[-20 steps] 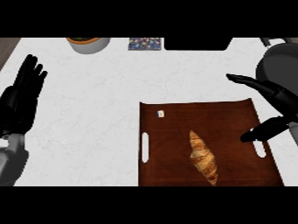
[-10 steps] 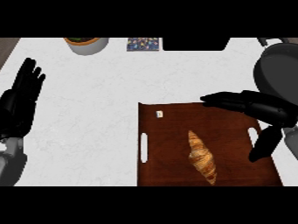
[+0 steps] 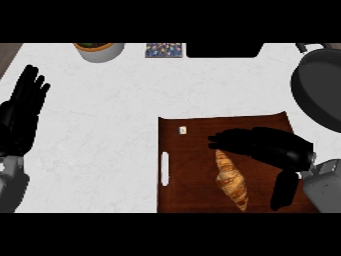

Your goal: Pick the croissant from the tray and place it in the pot

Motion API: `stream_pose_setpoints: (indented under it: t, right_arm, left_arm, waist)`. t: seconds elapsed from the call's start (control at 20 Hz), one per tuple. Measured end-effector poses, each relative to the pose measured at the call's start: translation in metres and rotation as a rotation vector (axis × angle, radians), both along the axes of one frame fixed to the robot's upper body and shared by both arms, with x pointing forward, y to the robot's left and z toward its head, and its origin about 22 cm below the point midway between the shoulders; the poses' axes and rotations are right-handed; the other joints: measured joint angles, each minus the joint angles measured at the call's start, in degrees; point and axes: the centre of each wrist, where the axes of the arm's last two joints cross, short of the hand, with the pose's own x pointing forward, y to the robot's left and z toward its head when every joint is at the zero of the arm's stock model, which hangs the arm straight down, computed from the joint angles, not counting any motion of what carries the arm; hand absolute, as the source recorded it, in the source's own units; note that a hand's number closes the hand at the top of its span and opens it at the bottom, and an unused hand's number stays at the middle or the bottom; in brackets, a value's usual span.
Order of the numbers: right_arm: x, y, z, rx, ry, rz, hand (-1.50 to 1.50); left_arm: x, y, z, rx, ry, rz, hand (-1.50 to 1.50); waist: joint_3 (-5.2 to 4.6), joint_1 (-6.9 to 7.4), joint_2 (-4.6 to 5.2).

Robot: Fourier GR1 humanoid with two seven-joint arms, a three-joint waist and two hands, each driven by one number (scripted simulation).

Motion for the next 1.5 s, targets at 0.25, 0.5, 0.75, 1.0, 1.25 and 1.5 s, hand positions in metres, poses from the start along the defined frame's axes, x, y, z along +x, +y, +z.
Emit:
stream_pose_setpoints:
  t: [0.25, 0.5, 0.75, 1.0, 1.25, 1.5]
  right_arm:
    - [-0.012, 0.001, -0.007, -0.036, 0.007, -0.010, -1.50]
    - [-0.012, 0.008, -0.027, -0.106, -0.028, -0.055, -1.50]
    - [-0.014, 0.014, -0.036, -0.117, -0.034, -0.070, -1.50]
    - [-0.012, 0.013, -0.050, -0.131, -0.044, -0.063, -1.50]
    - [-0.007, 0.019, -0.065, -0.154, -0.051, -0.079, -1.50]
    - [-0.003, 0.024, -0.075, -0.164, -0.042, -0.086, 1.50]
  left_arm:
    - [-0.002, -0.009, -0.005, 0.000, -0.002, -0.008, 0.00]
    - [-0.010, -0.010, -0.007, 0.005, -0.005, -0.006, 0.00]
    - [-0.002, -0.005, 0.003, 0.002, -0.005, -0.007, 0.00]
    - [-0.007, -0.011, 0.001, 0.004, -0.007, -0.003, 0.00]
    - [0.003, -0.013, -0.002, 0.001, -0.005, 0.001, 0.00]
    - [-0.001, -0.006, -0.004, 0.001, -0.002, -0.008, 0.00]
  waist:
    - [0.02, 0.03, 0.04]
    - [0.03, 0.26, 0.07]
    - [0.03, 0.17, 0.09]
    - [0.04, 0.22, 0.10]
    - [0.03, 0.19, 0.12]
    - [0.03, 0.23, 0.10]
